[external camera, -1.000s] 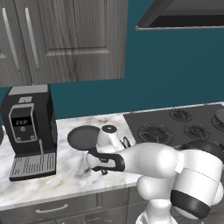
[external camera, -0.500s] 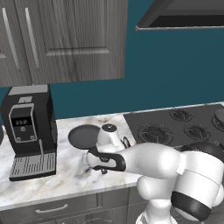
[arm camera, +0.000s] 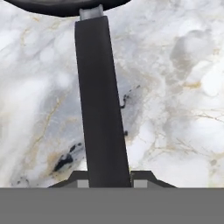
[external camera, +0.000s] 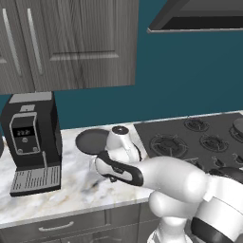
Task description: Place both pans onto different burners. Then place the mushroom and the fish on different pans.
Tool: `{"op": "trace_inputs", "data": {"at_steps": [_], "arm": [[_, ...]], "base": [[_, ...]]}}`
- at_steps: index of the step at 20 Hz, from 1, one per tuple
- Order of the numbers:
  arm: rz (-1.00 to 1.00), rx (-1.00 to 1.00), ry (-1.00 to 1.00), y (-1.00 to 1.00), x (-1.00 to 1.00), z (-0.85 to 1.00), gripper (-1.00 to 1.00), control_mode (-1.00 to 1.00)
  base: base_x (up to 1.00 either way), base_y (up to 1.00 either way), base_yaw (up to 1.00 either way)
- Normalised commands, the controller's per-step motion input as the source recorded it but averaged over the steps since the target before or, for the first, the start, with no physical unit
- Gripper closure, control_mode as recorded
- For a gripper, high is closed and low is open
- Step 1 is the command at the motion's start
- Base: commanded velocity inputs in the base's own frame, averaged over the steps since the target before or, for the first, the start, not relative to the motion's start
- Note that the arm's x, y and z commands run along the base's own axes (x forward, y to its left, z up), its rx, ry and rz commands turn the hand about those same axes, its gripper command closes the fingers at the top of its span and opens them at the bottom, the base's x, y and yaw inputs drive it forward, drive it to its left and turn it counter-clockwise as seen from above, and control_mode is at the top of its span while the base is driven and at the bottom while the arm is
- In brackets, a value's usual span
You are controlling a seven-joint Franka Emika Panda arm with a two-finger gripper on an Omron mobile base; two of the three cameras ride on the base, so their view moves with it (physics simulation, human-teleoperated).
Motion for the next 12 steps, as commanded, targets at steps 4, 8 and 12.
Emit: {"op": "trace_inputs", "data": {"at_steps": [4,8,12], "arm": [[0.0,0.0,0.0,-0.1,-0.03,0.48,1.0,-1.0],[0.0,0.0,0.0,-0.22,-0.04,0.42,1.0,-1.0],[0.0,0.0,0.0,-0.24,-0.04,0.29,1.0,-1.0]], "base": [[0.0,0.0,0.0],[0.0,0.0,0.0],[0.0,0.0,0.0]]}}
